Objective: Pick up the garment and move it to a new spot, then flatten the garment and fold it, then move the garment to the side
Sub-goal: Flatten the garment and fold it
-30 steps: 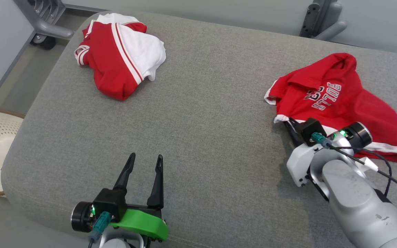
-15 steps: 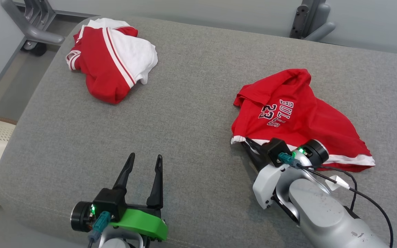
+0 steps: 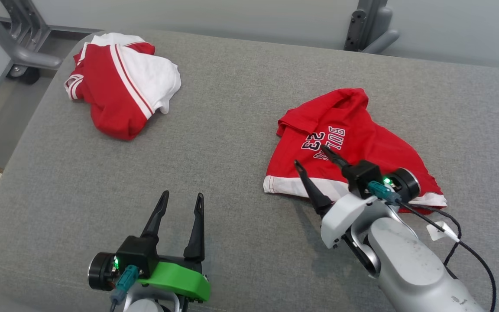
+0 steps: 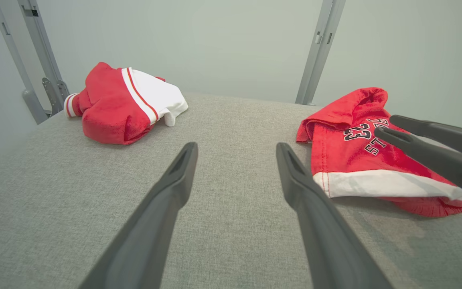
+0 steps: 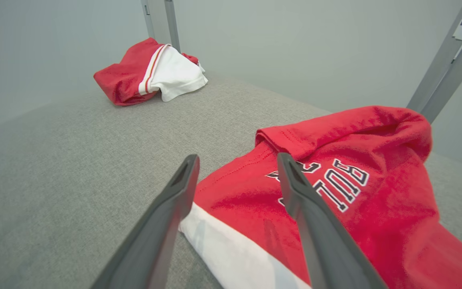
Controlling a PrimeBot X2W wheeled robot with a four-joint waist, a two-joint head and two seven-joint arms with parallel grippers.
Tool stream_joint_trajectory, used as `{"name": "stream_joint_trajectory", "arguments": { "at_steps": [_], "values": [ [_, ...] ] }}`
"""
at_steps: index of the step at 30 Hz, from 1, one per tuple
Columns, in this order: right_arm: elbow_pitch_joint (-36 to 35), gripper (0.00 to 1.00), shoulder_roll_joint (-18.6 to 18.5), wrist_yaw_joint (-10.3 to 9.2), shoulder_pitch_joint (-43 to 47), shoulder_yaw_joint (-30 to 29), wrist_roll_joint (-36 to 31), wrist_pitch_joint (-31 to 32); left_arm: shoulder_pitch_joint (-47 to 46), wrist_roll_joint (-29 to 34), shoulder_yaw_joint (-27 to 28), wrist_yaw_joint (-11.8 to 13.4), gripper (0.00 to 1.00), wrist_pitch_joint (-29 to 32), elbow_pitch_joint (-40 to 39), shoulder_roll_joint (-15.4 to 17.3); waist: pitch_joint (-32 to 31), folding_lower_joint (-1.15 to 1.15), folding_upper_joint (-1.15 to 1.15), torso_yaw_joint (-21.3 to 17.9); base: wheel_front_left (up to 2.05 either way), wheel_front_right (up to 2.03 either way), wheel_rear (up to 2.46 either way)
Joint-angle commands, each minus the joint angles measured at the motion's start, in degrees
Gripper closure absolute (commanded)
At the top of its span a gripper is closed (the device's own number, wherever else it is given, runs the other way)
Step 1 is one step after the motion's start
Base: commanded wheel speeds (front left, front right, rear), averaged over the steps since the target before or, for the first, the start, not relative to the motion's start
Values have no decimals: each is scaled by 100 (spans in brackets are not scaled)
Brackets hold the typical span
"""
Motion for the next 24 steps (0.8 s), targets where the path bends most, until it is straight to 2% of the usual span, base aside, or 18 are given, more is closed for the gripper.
{"name": "stream_joint_trajectory", "arguments": {
  "at_steps": [1, 8, 15, 19, 24],
  "values": [
    [-94, 0, -49, -2, 127, -81, -39, -20, 19, 30, 14, -9, 0, -3, -16, 13, -115, 0, 0, -147, 0, 0, 0],
    [-1136, 0, -100, -2, 974, -1239, -396, -19, 89, 115, 8, -50, 0, -3, 22, 13, -419, 0, 0, -584, 0, 0, 0],
    [-2044, 0, 57, -2, 1926, -2358, -636, -20, 180, 150, 79, -41, 0, -3, 119, 14, -702, 0, 0, -933, 0, 0, 0],
    [-2437, 0, 129, -2, 2364, -2794, -584, -20, 245, 164, 168, -52, 0, -3, 145, 14, -778, 0, 0, -1054, 0, 0, 0],
    [-2686, 0, 167, -2, 2741, -3063, -527, -20, 375, 183, 266, -71, 0, -3, 179, 14, -850, 0, 0, -1176, 0, 0, 0]
  ]
}}
